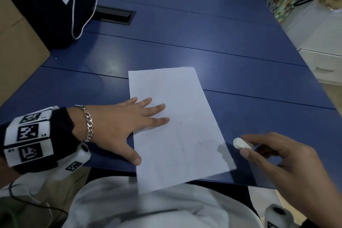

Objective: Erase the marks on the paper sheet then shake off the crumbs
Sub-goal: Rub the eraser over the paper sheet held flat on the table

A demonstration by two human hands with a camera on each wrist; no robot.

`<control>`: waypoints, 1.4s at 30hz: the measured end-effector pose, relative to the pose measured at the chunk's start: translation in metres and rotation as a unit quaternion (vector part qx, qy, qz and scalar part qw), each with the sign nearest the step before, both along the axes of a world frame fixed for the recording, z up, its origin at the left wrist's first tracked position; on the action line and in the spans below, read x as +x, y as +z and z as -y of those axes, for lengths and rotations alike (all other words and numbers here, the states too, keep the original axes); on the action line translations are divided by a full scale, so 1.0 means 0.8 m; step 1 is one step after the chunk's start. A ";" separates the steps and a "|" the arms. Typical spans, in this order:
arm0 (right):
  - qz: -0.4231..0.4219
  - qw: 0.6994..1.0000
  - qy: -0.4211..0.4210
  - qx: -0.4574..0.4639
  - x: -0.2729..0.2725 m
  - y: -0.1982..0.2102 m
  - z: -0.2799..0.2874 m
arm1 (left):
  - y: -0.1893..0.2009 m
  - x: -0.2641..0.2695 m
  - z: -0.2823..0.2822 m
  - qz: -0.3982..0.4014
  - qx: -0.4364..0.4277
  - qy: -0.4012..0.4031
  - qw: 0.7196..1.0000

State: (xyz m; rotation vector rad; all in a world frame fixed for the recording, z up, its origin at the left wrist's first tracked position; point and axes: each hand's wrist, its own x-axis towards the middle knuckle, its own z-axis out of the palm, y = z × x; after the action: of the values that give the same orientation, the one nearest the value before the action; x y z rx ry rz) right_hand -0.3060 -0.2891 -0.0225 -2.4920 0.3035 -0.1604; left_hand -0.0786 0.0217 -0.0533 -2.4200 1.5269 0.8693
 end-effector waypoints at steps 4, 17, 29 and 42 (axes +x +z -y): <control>-0.015 0.998 0.067 0.002 0.033 0.017 -0.025 | -0.003 -0.016 0.031 0.086 0.025 0.040 0.995; -0.102 0.970 0.182 -0.122 0.084 -0.019 -0.068 | -0.014 -0.021 0.094 0.024 0.035 0.020 0.999; -0.111 0.964 0.158 -0.185 0.093 -0.015 -0.058 | -0.014 -0.030 0.102 0.052 0.046 0.040 0.997; -0.119 0.955 0.117 -0.243 0.099 -0.012 -0.059 | -0.009 -0.030 0.108 0.056 0.075 0.051 0.994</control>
State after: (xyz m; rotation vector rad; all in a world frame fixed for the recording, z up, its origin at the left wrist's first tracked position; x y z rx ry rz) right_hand -0.2266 -0.2416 -0.0318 -3.0186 0.0646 0.1891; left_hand -0.1028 -0.0646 -0.0602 -2.4111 1.2609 0.8207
